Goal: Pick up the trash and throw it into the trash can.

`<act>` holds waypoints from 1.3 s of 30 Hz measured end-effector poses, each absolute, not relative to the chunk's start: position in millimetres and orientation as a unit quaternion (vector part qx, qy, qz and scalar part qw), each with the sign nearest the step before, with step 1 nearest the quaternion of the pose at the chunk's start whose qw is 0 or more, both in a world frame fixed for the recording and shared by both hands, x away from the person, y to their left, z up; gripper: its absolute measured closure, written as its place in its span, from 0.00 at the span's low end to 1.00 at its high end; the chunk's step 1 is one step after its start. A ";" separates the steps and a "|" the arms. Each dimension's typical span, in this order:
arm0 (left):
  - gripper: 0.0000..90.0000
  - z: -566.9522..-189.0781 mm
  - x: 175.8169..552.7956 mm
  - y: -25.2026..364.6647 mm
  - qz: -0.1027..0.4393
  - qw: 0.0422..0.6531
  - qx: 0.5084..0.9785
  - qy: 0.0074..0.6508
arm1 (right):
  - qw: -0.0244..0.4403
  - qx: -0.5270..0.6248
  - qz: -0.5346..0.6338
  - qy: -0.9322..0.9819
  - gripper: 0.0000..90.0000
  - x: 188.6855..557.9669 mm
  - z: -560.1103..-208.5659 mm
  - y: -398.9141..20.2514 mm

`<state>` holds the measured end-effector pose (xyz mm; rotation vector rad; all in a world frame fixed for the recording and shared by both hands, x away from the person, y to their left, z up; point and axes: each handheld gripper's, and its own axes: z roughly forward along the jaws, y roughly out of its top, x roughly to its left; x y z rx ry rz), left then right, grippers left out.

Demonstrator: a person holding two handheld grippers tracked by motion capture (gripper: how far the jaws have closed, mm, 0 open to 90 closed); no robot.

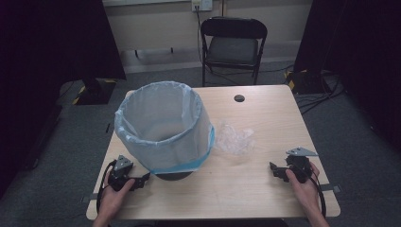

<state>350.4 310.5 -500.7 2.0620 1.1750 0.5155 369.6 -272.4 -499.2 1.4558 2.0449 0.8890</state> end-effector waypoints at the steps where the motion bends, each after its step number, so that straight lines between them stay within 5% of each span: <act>1: 0.15 -500.7 350.4 310.5 0.199 0.349 0.796 0.453 | 0.237 0.531 0.324 0.746 0.15 369.6 -499.2 -272.4; 21: 0.15 -500.7 350.5 310.5 0.199 0.349 0.796 0.453 | 0.220 0.476 0.383 0.761 0.21 369.5 -456.6 -252.7; 29: 0.15 -500.7 350.4 310.5 0.199 0.349 0.796 0.453 | 0.209 0.416 0.421 0.779 0.16 388.4 -426.9 -207.5; 39: 0.15 -500.7 350.5 310.5 0.199 0.349 0.796 0.453 | 0.182 0.380 0.421 0.803 0.17 411.5 -434.1 -166.2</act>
